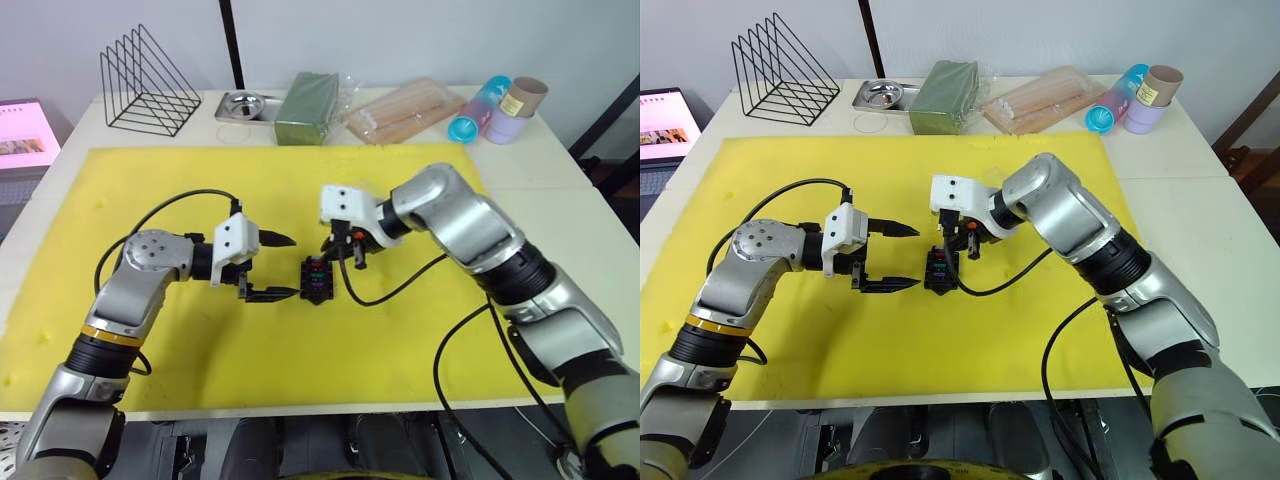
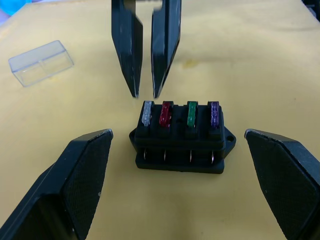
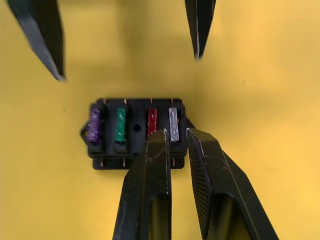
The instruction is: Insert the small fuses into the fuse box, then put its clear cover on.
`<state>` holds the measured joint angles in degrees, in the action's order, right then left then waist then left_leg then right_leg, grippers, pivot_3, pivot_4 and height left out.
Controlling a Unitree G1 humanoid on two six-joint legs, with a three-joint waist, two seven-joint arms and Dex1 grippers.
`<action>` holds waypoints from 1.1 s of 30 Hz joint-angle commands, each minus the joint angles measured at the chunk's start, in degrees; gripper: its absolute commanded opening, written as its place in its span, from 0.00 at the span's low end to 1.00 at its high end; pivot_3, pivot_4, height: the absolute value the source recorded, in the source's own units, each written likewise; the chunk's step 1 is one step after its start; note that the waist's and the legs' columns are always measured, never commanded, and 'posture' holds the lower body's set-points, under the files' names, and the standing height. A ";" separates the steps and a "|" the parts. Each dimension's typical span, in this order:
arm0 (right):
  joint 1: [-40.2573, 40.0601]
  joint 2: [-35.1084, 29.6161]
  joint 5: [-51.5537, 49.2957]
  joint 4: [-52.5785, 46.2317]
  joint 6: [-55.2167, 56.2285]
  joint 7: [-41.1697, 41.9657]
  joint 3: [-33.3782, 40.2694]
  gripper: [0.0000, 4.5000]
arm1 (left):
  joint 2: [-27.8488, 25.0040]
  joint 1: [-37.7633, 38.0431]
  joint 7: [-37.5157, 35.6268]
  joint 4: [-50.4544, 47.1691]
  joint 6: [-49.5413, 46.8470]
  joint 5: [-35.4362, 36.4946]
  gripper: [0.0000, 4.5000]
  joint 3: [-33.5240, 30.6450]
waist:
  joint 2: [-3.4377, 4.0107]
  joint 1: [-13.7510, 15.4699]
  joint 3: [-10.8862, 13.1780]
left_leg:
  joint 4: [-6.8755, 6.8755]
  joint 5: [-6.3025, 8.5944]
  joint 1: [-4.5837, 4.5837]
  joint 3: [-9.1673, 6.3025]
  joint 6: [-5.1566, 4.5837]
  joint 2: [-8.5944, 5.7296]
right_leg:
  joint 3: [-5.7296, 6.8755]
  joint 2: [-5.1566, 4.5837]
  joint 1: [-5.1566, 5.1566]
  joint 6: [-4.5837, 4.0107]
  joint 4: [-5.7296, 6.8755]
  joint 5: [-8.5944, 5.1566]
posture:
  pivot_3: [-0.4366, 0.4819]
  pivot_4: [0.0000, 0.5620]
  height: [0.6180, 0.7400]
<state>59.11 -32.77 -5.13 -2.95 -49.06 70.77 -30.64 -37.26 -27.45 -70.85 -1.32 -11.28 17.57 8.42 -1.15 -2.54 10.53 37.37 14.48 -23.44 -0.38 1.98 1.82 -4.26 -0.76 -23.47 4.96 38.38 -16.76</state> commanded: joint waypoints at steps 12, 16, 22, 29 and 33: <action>-2.95 1.97 -3.78 -1.64 0.46 -4.95 4.89 0.01 | -0.28 -0.79 -0.27 -1.15 0.04 0.18 1.00 -0.39 | 0.00 0.03 0.00 | 0.00 0.00 0.00 0.01 0.00 -0.01 | -0.01 -0.02 0.01 0.00 0.00 0.00 | 0.48 0.27 1.00; -4.39 1.92 -3.86 -1.66 1.42 -5.25 4.41 0.01 | -0.46 -0.70 -0.45 -1.08 -0.01 0.21 1.00 -0.48 | 0.00 0.03 0.00 | 0.00 0.00 0.00 0.00 0.00 0.00 | 0.00 -0.02 0.01 0.00 0.00 0.00 | 0.48 0.27 1.00; -4.75 2.22 -2.91 0.68 2.78 -6.26 3.77 0.01 | -0.80 -0.73 -1.04 -1.12 -0.19 0.33 1.00 -0.45 | 0.00 0.02 0.00 | 0.00 0.00 0.00 0.01 0.00 -0.01 | 0.00 -0.01 0.00 0.00 0.00 0.00 | 0.48 0.27 1.00; -5.20 2.33 -3.05 1.58 2.92 -6.02 3.13 0.01 | -0.80 -0.86 -1.56 -0.76 -0.31 0.32 1.00 -0.52 | 0.00 0.01 0.00 | 0.00 0.00 0.00 0.02 0.00 -0.01 | 0.00 -0.01 0.00 0.00 0.00 0.00 | 0.48 0.27 1.00; -5.68 2.75 -2.96 2.07 2.77 -6.15 2.65 0.01 | -0.70 -0.98 -1.57 -0.66 -0.31 0.25 1.00 -0.53 | 0.00 0.01 0.00 | 0.00 0.00 0.00 0.01 0.00 -0.01 | -0.01 -0.01 0.01 0.00 0.00 0.00 | 0.48 0.27 1.00</action>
<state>53.66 -30.49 -8.07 -0.62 -46.93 64.48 -27.85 -37.61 -27.58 -72.35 -1.29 -11.93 17.57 8.41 -1.15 -2.53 10.53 37.37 14.48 -23.44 -0.37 1.98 1.81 -4.26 -0.76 -23.46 4.96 38.38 -16.76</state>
